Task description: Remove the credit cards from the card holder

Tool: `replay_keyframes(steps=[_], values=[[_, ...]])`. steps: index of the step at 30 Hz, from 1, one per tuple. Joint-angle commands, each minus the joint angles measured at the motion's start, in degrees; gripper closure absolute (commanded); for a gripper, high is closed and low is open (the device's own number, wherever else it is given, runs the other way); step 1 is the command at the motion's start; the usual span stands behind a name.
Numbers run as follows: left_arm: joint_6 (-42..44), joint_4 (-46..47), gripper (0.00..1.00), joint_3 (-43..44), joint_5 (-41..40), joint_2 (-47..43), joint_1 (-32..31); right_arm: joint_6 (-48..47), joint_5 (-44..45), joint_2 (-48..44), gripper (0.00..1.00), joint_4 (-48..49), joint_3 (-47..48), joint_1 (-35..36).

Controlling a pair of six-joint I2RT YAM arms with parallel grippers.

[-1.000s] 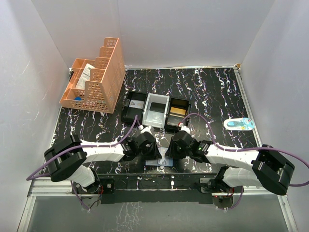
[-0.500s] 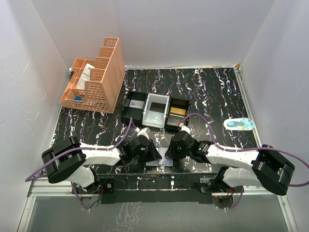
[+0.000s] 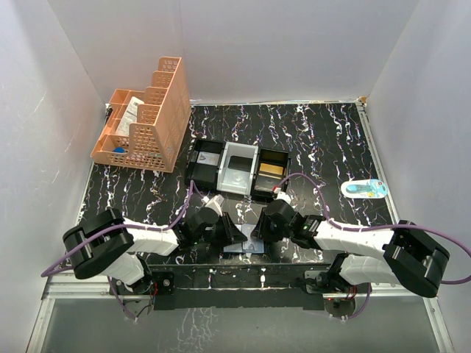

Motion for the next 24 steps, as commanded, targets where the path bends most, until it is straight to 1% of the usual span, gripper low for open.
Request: replay_keyframes(steps=[1, 6, 11, 19, 24], values=[[-0.79, 8.16, 0.86, -0.58, 2.6, -0.33, 0.6, -0.1, 1.55, 0.2, 0.76, -0.25, -1.33, -0.48], [-1.47, 8.14, 0.92, -1.36, 1.91, -0.55, 0.71, -0.17, 1.5, 0.26, 0.76, -0.42, -1.24, -0.59], [-1.44, 4.53, 1.0, -1.22, 0.26, -2.32, 0.75, -0.28, 1.64, -0.09, 0.76, -0.77, -1.16, -0.8], [0.01, -3.63, 1.0, 0.15, -2.14, -6.01, 0.8, -0.43, 1.74, -0.16, 0.76, -1.04, -0.98, -0.94], [0.29, -4.24, 1.0, 0.03, -2.37, -6.25, 0.79, -0.43, 1.29, 0.06, 0.76, -0.45, -0.93, -1.03]])
